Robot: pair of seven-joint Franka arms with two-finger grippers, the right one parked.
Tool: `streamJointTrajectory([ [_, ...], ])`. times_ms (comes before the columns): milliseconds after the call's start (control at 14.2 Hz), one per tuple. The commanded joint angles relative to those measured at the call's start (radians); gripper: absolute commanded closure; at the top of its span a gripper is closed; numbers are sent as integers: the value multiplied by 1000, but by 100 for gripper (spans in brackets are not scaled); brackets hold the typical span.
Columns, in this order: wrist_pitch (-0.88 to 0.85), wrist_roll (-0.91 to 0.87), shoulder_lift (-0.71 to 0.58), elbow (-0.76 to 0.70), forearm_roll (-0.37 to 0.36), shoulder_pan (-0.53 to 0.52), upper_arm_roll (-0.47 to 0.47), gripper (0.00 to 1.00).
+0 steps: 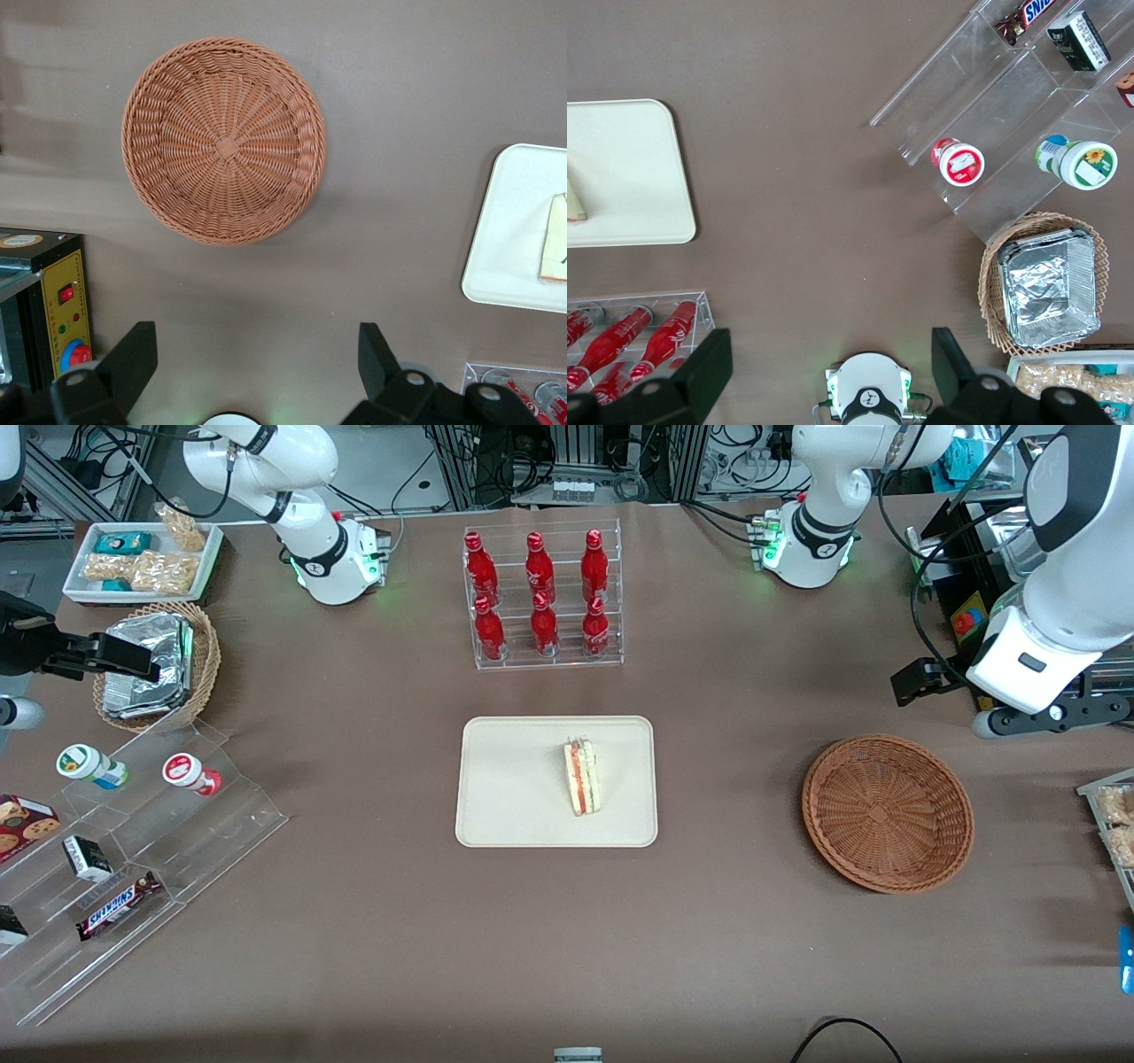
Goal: Place sandwich from basket to tray
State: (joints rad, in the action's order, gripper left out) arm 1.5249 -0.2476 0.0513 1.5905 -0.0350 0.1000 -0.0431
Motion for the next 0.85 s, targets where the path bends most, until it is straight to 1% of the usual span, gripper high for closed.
streamJointTrajectory([
  [0, 0, -12, 10, -20, 10, 0, 5, 0],
  [775, -3, -10, 13, -18, 0, 3, 5, 0],
])
